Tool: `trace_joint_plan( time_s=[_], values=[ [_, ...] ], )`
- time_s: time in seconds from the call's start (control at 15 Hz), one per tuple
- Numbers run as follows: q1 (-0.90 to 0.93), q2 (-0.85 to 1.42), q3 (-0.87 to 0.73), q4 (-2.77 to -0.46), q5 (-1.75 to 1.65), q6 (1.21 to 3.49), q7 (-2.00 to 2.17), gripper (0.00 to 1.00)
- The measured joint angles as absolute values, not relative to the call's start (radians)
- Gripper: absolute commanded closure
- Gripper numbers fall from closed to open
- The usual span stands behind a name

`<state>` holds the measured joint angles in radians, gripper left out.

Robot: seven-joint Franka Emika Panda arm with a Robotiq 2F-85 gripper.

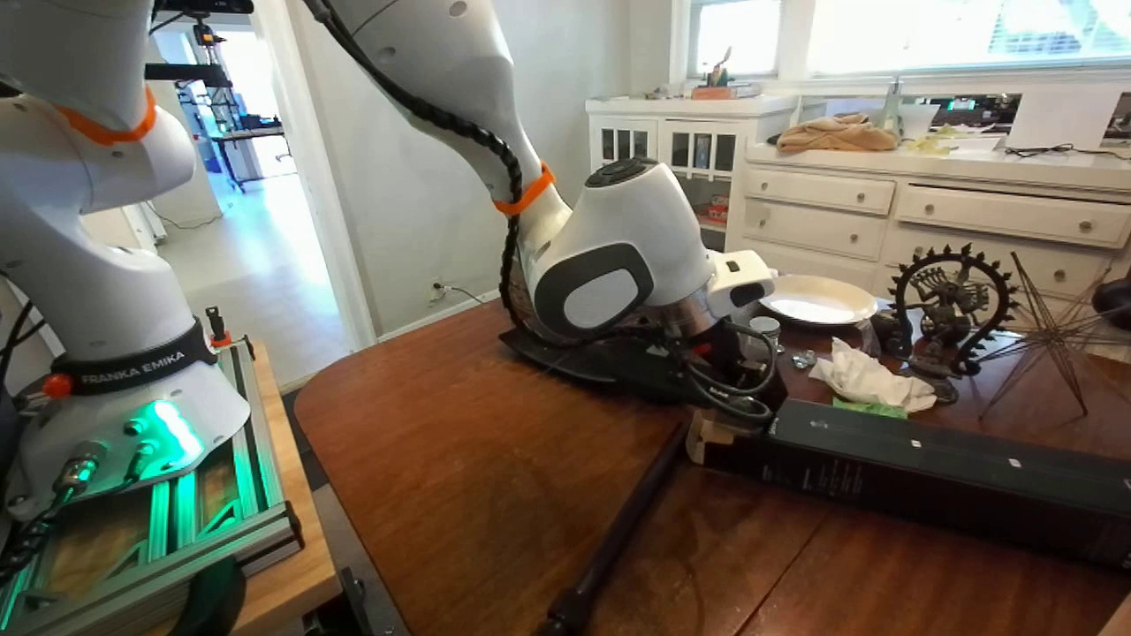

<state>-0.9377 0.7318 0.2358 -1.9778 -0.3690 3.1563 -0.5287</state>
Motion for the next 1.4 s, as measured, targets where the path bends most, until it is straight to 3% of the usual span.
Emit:
trace_joint_plan(
  time_s=[0.27,0.6,0.93,1.13,1.4],
  values=[
    [-0.971,0.731,0.273,-1.983,-0.334,3.159,-0.502,0.0],
    [-1.213,0.563,0.49,-1.994,-0.306,3.099,-0.503,0.0],
    [-1.456,0.382,0.732,-1.943,-0.208,2.777,-0.557,0.0],
    [-1.428,0.282,0.699,-1.882,-0.12,2.562,-0.592,0.0],
    [-1.383,0.256,0.661,-1.871,-0.096,2.527,-0.596,0.0]
  ],
)
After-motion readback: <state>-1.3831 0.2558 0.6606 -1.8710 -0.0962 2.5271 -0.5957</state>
